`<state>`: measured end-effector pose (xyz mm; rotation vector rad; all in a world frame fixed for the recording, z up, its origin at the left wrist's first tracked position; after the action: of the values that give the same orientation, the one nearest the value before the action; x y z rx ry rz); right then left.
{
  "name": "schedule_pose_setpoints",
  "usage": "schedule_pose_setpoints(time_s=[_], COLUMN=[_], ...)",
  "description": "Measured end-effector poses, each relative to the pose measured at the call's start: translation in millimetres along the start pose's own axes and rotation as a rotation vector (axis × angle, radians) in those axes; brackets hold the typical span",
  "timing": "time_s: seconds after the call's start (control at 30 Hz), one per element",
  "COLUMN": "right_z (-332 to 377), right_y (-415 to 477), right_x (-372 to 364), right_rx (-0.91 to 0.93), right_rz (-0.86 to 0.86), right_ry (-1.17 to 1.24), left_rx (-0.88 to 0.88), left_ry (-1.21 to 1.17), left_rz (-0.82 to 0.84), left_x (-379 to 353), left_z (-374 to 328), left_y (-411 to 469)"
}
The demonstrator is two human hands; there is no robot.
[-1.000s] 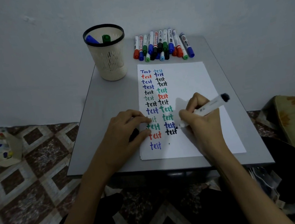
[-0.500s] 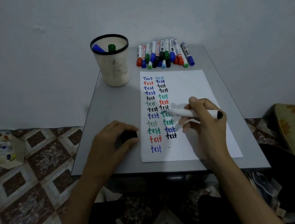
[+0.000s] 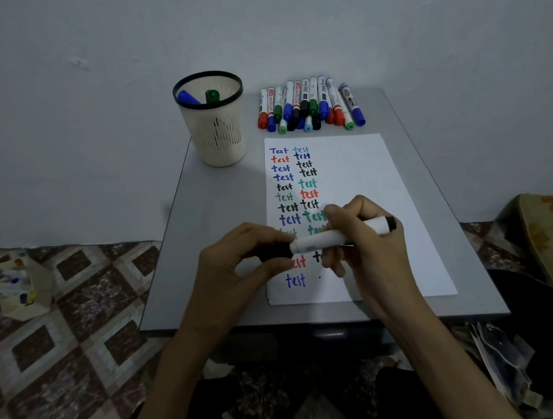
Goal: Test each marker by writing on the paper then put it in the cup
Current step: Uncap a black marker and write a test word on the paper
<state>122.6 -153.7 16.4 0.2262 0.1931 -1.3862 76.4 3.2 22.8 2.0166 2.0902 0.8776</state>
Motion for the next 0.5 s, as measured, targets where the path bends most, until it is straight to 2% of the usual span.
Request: schedule_pose_setpoints(time_s=[0.1,0.2,0.27,0.4,0.5], right_z=[-1.4,-1.0,-2.6,4.6,7.4], right_y=[1.2,0.8,0.3,0.9,3.0], right_x=[-2.4,-5.3,-2.7,-3.6,-8.7], right_rx=[-0.05,-0.129,-0.16,-0.115,-0.019], right_rz=[0.096,0.278,0.332,0.445,0.562], right_ry=[-0.031,-0.012,-0.087,-0.344,-0.789], left_rx=[0.016,0.054,0.077,0.112,0.116], left_ry=[-0.065,-0.181,-0.235,-0.23,-0.233], left_rz=[-0.023,-0.049,-0.037,-0.026,-0.062], left_x=[3.6,11.0,11.8,11.5,11.0], left_z=[2.8,5.8,5.9,6.9,4.8], left_y=[0.5,0.5,1.0,1.5,0.2])
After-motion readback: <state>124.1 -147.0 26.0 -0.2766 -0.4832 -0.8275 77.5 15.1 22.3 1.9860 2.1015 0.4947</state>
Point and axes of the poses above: each hand's wrist, its own y-axis towards the middle knuckle, its own x-axis out of the back of the hand, z = x × y, the point moved 8 cm from there along y, towards the middle knuckle, and after that the axes turned 5 degrees about -y, right-handed, at the moved point
